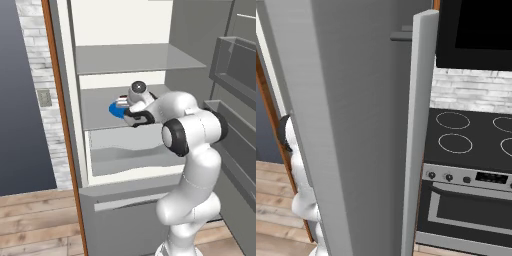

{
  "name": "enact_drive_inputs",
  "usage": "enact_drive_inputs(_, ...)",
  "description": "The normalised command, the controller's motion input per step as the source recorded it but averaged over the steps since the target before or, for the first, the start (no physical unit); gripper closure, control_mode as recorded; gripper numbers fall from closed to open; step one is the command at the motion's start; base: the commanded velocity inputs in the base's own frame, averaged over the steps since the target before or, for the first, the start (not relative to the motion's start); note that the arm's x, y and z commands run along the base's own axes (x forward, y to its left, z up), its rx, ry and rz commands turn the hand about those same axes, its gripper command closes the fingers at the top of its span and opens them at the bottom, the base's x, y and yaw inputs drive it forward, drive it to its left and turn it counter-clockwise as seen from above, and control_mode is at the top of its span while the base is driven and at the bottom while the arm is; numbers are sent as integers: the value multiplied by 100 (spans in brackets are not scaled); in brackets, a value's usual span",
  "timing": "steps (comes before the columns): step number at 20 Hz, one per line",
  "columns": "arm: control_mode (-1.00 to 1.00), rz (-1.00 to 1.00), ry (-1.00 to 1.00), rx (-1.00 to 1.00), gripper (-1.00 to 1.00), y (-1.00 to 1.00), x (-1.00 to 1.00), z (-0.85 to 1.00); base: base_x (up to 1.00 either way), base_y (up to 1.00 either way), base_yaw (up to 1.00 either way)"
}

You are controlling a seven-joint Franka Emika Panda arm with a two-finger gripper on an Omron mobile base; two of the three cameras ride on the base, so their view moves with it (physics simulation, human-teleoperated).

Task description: Retrieve the chicken drumstick from the fridge and place it on the cutting board.

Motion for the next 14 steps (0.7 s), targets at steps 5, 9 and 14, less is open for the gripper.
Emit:
enact_drive_inputs(5,-100,0,-2,0,100,0,-48,32,0,0,0)
enact_drive_inputs(9,-100,0,-6,0,100,0,-63,20,0,0,0)
enact_drive_inputs(14,-100,0,-7,0,100,-11,-91,35,0,0,0)
